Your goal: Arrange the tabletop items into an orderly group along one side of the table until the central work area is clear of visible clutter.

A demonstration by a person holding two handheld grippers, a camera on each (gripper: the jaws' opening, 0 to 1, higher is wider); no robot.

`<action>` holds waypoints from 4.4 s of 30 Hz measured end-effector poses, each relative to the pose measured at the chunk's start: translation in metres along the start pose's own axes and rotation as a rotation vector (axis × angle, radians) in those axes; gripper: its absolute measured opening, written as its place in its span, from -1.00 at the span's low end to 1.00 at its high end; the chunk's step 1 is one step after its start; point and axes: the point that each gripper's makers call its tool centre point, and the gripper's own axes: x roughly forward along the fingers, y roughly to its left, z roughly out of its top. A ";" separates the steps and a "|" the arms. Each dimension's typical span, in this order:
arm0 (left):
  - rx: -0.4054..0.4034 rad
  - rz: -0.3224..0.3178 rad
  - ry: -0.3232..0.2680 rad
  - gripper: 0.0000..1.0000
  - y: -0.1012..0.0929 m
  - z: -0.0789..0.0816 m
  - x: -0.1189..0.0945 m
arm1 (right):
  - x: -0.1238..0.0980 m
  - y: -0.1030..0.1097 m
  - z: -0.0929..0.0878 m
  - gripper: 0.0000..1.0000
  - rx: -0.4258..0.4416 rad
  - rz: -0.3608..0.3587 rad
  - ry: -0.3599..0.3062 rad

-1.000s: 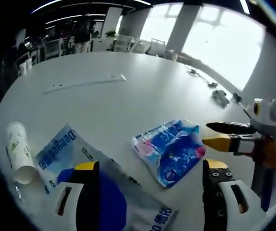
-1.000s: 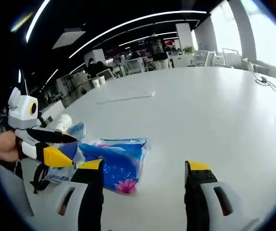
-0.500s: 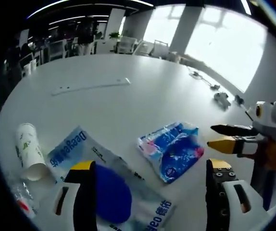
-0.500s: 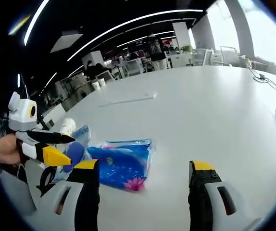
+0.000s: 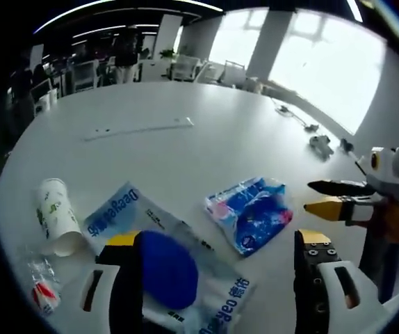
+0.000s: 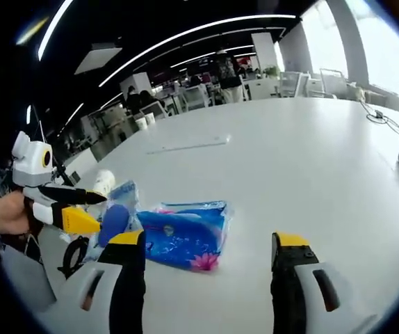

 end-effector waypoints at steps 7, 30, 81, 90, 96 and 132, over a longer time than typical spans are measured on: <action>0.005 0.010 -0.010 0.70 0.007 -0.001 -0.017 | -0.006 0.013 -0.002 0.42 -0.002 0.005 0.004; 0.006 0.046 -0.016 0.64 0.043 -0.018 -0.075 | -0.016 0.054 -0.008 0.35 -0.014 0.019 -0.004; -0.013 -0.002 -0.043 0.50 0.092 -0.039 -0.131 | -0.029 0.125 -0.033 0.30 -0.012 -0.003 0.010; -0.028 0.019 -0.051 0.49 0.107 -0.039 -0.140 | -0.022 0.139 -0.028 0.30 -0.034 0.023 0.016; -0.040 0.034 -0.053 0.48 0.117 -0.044 -0.146 | -0.015 0.151 -0.025 0.30 -0.043 0.046 0.013; -0.149 0.126 -0.083 0.45 0.179 -0.073 -0.192 | 0.029 0.246 -0.036 0.26 -0.109 0.211 0.069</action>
